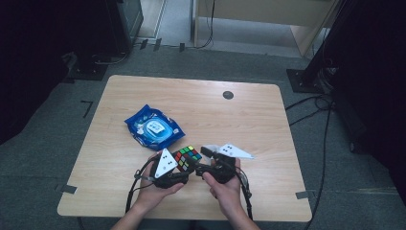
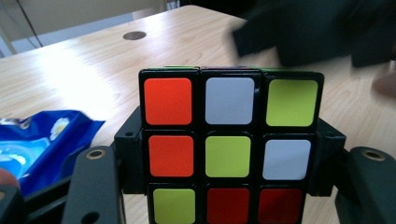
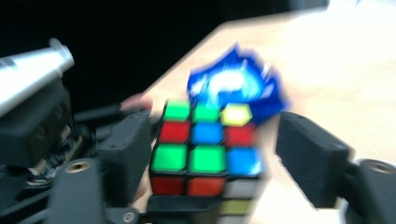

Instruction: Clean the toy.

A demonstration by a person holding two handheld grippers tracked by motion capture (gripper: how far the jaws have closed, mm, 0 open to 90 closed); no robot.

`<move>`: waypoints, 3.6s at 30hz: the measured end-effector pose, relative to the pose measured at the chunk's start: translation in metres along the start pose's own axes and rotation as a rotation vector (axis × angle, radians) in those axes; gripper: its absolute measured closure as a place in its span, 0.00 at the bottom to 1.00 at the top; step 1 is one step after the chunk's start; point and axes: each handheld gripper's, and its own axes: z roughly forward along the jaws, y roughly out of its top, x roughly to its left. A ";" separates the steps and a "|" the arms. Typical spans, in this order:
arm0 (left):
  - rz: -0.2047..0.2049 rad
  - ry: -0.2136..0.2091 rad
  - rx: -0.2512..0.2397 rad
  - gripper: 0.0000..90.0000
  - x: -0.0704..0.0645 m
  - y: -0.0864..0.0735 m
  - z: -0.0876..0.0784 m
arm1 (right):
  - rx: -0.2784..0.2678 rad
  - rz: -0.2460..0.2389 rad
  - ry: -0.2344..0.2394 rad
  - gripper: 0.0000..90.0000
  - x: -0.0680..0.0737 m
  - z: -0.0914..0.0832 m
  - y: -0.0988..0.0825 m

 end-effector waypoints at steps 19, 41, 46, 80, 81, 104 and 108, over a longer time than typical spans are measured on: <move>-0.055 0.027 0.052 0.38 0.016 -0.009 0.002 | 0.268 -0.104 -0.517 0.64 -0.080 0.030 -0.034; 0.000 -0.023 0.049 0.38 -0.004 -0.007 0.006 | -0.015 -0.333 -0.049 0.96 0.025 -0.008 -0.006; -0.006 -0.036 0.032 0.38 -0.005 -0.006 0.004 | -0.003 -0.272 -0.049 0.95 0.015 -0.003 -0.009; 0.010 -0.053 -0.012 0.38 -0.006 -0.001 -0.004 | -0.012 -0.276 -0.151 0.94 -0.007 -0.007 -0.012; 0.007 -0.056 -0.018 0.38 -0.005 -0.001 -0.004 | 0.001 -0.266 -0.168 0.94 -0.011 -0.007 -0.011; 0.036 -0.064 -0.018 0.38 -0.010 0.001 -0.005 | -0.038 -0.264 -0.171 0.94 -0.001 -0.010 -0.014; 0.030 -0.058 -0.035 0.38 -0.008 0.002 -0.007 | 0.016 -0.270 -0.252 0.93 -0.018 -0.006 -0.017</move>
